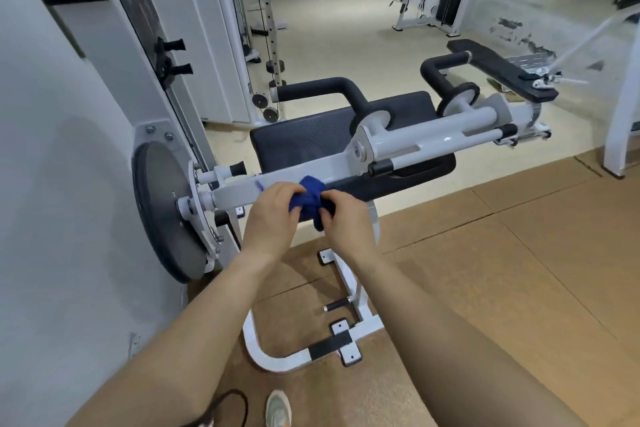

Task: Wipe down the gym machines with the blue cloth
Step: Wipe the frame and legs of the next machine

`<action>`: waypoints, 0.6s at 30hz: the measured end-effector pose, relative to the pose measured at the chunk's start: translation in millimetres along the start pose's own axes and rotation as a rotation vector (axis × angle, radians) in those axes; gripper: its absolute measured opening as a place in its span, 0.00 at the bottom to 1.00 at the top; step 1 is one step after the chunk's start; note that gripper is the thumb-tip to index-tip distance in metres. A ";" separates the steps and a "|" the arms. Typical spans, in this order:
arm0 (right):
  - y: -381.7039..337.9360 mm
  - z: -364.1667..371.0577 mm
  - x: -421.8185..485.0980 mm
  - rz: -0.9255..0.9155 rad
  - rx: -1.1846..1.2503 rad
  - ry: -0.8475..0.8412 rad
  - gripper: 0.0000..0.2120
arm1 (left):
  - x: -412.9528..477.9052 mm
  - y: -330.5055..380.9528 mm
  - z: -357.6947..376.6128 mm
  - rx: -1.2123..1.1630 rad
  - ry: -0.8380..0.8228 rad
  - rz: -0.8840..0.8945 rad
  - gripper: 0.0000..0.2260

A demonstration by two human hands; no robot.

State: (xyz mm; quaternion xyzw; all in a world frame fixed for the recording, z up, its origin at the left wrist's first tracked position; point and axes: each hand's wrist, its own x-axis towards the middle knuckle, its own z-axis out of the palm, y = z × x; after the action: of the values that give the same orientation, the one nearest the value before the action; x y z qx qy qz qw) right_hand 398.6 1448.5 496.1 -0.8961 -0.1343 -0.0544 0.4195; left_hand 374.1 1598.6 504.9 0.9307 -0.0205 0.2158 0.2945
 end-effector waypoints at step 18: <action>-36.5 -139.5 -51.5 0.056 -0.297 -0.188 0.12 | -22.1 57.3 -19.5 -0.429 -0.468 0.051 0.11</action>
State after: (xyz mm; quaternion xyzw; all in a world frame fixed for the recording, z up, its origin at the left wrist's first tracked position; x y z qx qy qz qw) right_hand 340.9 1353.8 601.7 -0.9528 -0.1383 0.0220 0.2694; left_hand 337.1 1560.2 540.9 0.8708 -0.1563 -0.0062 0.4660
